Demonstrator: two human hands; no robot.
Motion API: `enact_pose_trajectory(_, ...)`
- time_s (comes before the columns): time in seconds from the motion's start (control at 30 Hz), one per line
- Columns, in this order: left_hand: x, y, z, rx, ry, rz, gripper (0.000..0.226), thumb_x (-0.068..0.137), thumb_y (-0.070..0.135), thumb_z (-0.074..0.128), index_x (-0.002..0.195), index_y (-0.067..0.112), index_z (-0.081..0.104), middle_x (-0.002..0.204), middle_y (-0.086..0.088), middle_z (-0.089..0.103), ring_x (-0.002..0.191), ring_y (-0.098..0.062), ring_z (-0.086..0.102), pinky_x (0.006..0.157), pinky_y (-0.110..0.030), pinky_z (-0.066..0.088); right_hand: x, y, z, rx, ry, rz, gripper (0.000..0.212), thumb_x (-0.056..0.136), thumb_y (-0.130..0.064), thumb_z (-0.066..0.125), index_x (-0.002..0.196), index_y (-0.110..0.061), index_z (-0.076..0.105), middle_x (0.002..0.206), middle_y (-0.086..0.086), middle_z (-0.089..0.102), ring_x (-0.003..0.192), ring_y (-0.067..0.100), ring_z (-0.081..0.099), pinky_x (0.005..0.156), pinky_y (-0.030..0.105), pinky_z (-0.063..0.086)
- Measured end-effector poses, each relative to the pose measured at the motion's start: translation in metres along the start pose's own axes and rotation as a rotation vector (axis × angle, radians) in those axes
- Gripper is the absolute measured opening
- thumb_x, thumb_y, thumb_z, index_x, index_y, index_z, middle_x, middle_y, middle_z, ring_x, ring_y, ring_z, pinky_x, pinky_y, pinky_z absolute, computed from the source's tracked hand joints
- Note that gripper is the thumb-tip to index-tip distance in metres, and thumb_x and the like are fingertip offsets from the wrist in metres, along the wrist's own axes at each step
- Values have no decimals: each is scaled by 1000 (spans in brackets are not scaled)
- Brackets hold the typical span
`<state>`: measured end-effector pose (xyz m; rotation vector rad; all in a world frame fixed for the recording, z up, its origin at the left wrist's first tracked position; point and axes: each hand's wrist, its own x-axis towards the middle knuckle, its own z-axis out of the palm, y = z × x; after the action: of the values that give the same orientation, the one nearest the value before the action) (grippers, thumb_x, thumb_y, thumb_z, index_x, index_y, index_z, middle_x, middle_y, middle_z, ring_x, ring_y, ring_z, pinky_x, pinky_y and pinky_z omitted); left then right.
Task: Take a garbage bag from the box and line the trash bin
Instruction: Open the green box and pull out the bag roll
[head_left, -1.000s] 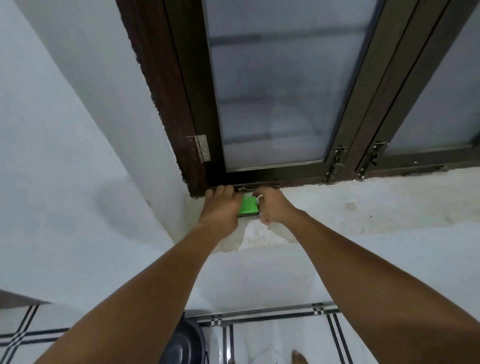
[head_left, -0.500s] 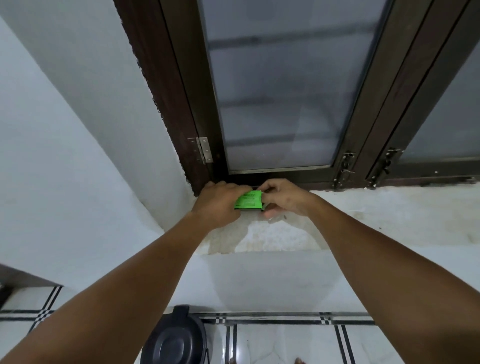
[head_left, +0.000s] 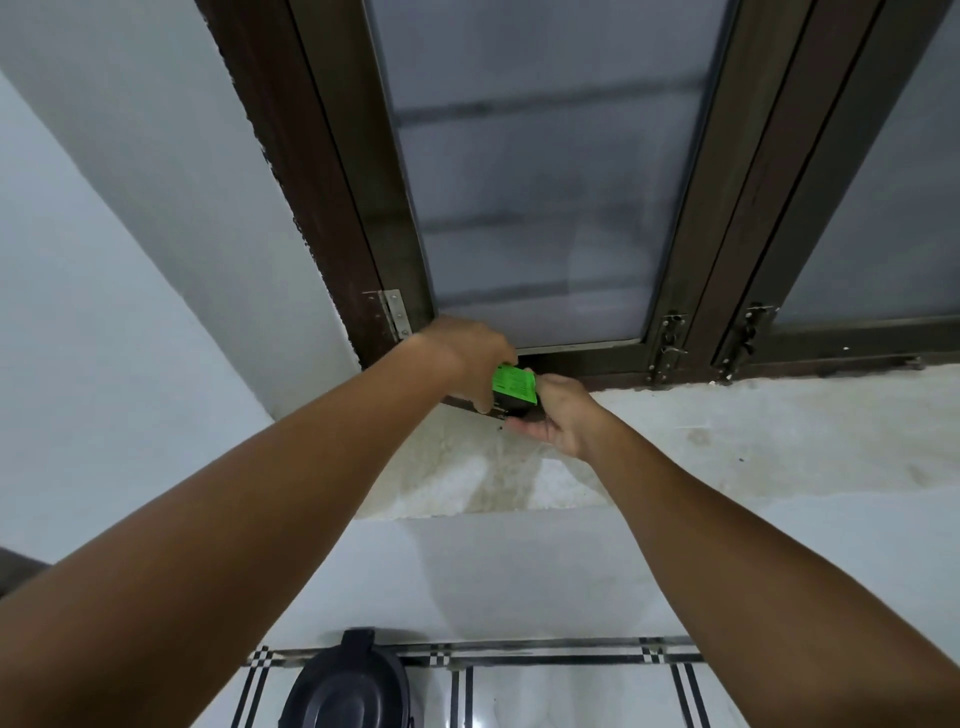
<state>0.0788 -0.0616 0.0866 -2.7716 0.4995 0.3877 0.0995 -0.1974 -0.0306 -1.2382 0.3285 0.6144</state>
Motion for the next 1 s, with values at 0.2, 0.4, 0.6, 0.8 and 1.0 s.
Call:
enact_pose_trajectory(0.2,0,-13,-30,-268,-110,-6,58,82,49,86,133,27,68,129,6,63,112,-17,59,86,-34,50,-12,2,-16,13,-204,195,51,99,-50,57,129,-10,60,129,21,63,94,34,75,66,37,65)
enact_pose_trajectory(0.4,-3,-33,-37,-336,-44,8,48,84,42,87,127,26,74,119,8,66,110,-17,62,98,-38,53,-23,2,-25,111,-500,233,43,102,-21,37,141,-9,52,131,18,65,119,36,66,57,29,62)
enact_pose_trajectory(0.6,-3,-51,-8,-595,-22,-5,51,84,34,89,131,28,70,127,5,67,115,-17,63,94,-31,52,-27,3,-31,-18,-465,137,36,100,-14,59,136,-13,56,134,15,66,106,29,72,66,28,62)
enact_pose_trajectory(0.8,-2,-52,13,-735,1,-43,55,85,29,88,135,25,68,128,3,68,117,-17,61,94,-31,50,-17,-3,-32,-149,-314,40,14,103,-9,54,108,-14,66,119,13,69,105,25,71,72,32,61)
enact_pose_trajectory(1.0,-1,-56,39,-885,2,-74,61,83,30,89,139,25,65,132,-2,71,120,-23,67,103,-41,56,-15,-22,-38,-486,-288,-42,18,99,-11,62,112,-20,70,115,5,69,105,19,66,90,39,58)
